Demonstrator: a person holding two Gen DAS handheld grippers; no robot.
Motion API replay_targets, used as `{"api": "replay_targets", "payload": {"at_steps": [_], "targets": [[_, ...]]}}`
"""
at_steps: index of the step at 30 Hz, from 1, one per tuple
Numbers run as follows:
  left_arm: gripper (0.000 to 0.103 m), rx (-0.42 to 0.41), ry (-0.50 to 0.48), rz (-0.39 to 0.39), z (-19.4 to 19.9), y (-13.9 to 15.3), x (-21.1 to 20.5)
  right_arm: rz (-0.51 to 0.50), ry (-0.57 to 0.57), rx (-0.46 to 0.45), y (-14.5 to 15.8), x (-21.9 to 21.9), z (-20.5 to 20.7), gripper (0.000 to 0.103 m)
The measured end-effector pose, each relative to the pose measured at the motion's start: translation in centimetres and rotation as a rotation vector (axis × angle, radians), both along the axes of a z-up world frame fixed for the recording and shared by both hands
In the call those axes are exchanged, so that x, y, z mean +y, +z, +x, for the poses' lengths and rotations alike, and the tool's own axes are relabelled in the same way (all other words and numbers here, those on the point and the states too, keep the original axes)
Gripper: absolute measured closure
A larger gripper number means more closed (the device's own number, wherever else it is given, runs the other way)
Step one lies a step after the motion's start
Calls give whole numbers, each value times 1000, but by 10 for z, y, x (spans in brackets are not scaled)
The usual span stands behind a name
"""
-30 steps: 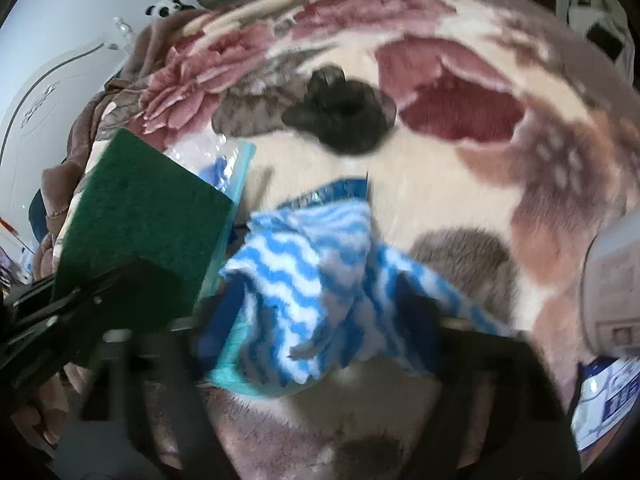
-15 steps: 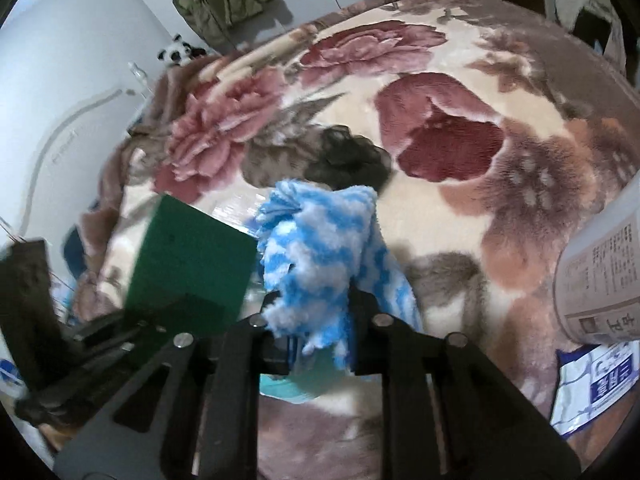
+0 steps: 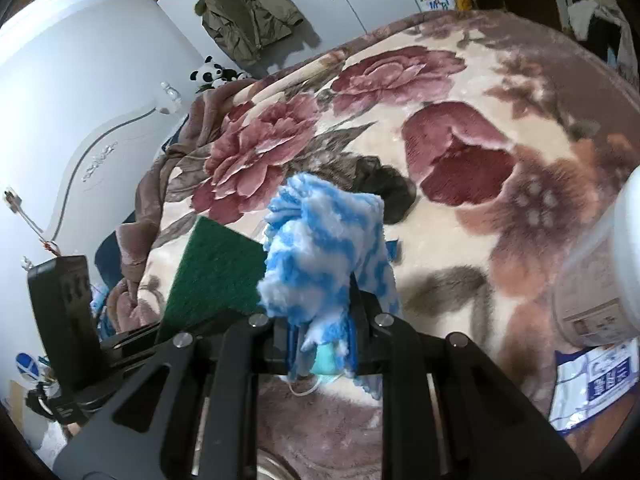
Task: Organize soft objects
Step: 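Lift the green pad and blue-white cloth and carry both toward the orange basket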
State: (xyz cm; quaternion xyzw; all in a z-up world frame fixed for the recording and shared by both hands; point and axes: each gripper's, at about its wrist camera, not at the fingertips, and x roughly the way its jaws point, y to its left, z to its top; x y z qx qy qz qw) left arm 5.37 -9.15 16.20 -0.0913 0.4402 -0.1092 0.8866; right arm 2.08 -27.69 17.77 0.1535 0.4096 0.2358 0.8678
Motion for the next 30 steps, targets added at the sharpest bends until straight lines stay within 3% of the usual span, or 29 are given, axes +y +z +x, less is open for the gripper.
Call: {"api": "replay_targets", "payload": {"at_steps": [6,18,30], "targets": [[97,-12,20,9,-6,8,1,-1,13,-50,20,1,-2,83],[97,16,102,72,-12,13,7,-205,36,81,-13,19,-13,86],[97,44,135,85,-8,19,-4,-293,25,80,-4,21,-18,86]]}}
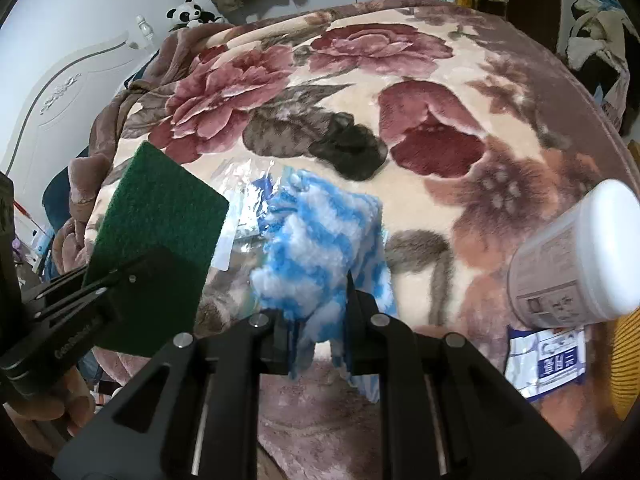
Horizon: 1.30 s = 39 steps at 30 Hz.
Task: Organize soft objects
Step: 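Lift the green pad and blue-white cloth and carry both toward the orange basket, then lower the pad and cloth into the orange basket and open both tools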
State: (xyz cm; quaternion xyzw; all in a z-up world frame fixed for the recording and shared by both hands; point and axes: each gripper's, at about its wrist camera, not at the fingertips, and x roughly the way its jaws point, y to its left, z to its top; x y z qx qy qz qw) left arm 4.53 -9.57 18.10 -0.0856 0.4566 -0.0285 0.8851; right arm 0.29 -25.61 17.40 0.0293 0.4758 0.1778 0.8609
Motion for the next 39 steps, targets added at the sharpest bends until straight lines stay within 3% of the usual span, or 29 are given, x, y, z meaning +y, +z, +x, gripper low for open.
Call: {"api": "replay_targets", "payload": {"at_steps": [23,39], "targets": [[97,-45,-136,-28,39,42,-99,-14,-151,-73,62,-81,1,86],[97,-127,-333,-80,44,96,-201,17,-330,-111,82,-180,-9,86]]}}
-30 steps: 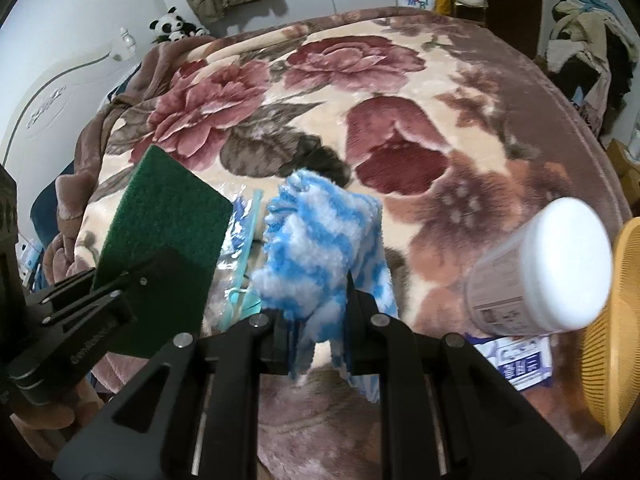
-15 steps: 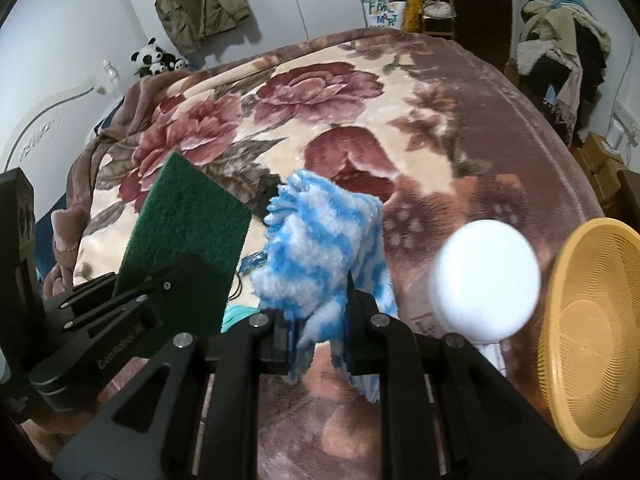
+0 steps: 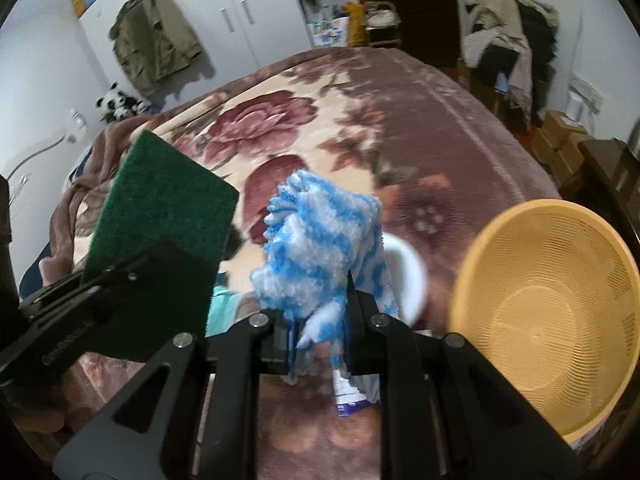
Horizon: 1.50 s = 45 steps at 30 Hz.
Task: Organize soft objects
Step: 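Lower the pad and cloth into the orange basket and open both tools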
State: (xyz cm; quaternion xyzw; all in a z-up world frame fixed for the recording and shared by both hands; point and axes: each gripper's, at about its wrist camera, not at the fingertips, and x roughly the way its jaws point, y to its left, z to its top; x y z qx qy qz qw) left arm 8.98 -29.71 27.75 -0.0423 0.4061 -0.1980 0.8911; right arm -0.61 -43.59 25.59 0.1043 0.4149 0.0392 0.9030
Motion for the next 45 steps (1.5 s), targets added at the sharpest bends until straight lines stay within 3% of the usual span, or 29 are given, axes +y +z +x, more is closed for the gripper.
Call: {"api": "replay_targets", "payload": {"at_steps": [12,17,20,22,23,24,26,32,40,45], "targets": [[97,49,-224,-94,1,5,-121,-31,-206,-5,9,-103,-24,85],[97,103,-329,-142,-7,-5,-178,-16,-323,1,9,-154,-43,83],[97,133,-393,-127,-15,-16,-211,3,-374,23,7,-178,-52,83],[88,147,-426,-99,-22,-23,-228,10,-393,60,3,-191,-54,70],[59,152,-436,-82,-23,-28,-234,9,-399,70,2,-195,-56,41],[31,152,-437,-63,-24,-30,-238,5,-414,75,1,-199,-58,19],[1,135,-413,-60,-26,-31,-237,-10,-468,64,3,-209,-66,3],[1,104,-392,-12,-21,-23,-225,17,-468,63,2,-218,-75,0],[1,37,-315,76,-23,-13,-203,-31,-453,93,-11,-208,-71,0],[1,42,-307,82,-22,-13,-191,-27,-442,87,-10,-200,-73,0]]}}
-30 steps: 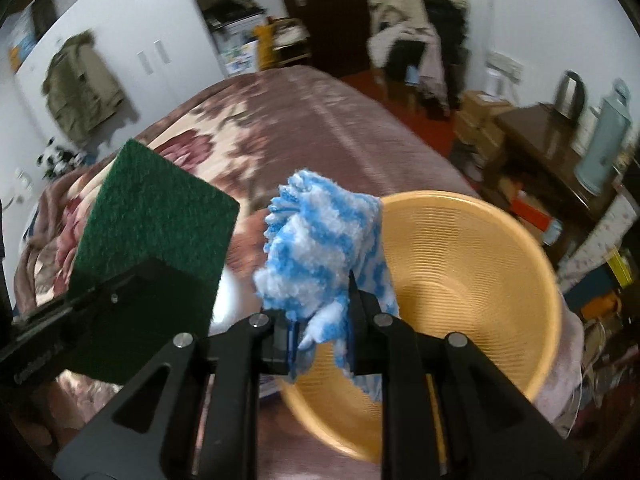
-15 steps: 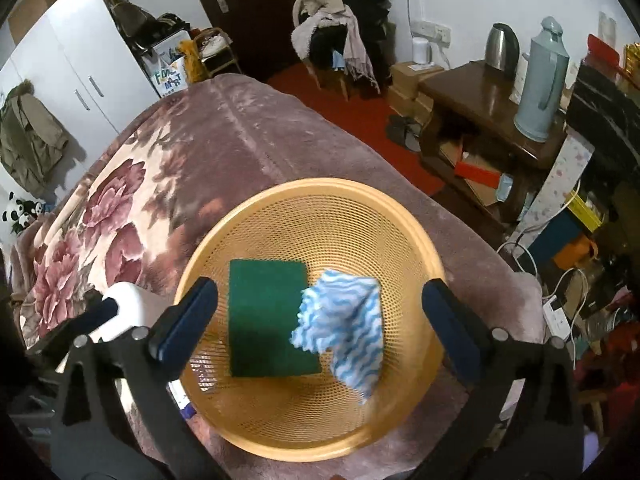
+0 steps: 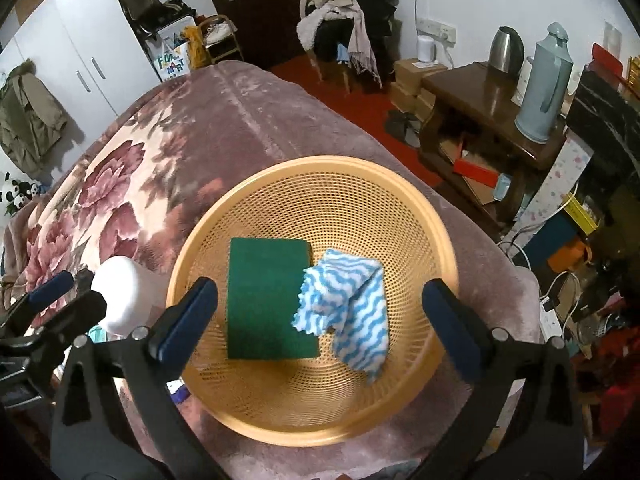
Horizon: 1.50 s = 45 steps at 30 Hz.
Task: Organize soft objects
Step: 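Lower the pad and cloth into the orange basket and open both tools, then move both tools back over the remaining items on the bedspread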
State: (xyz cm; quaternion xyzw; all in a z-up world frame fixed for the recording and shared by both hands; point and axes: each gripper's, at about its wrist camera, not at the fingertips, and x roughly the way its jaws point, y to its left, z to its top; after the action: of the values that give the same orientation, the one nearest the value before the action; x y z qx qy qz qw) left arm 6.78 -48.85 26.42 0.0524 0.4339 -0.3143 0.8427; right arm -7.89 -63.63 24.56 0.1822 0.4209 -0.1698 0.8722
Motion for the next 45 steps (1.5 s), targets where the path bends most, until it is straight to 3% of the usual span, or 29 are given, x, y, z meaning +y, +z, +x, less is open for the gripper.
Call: {"api": "replay_targets", "payload": {"at_steps": [11,25,33,45], "targets": [[1,-5,59,-44,11,11,49,-28,60,-31,17,37,19,0],[1,36,245,-87,38,3,147,-63,214,-25,26,110,56,0],[1,49,371,-94,49,-10,218,-78,313,-29,27,160,79,0],[1,84,554,-9,51,-57,324,-72,473,-14,12,243,111,0]]}}
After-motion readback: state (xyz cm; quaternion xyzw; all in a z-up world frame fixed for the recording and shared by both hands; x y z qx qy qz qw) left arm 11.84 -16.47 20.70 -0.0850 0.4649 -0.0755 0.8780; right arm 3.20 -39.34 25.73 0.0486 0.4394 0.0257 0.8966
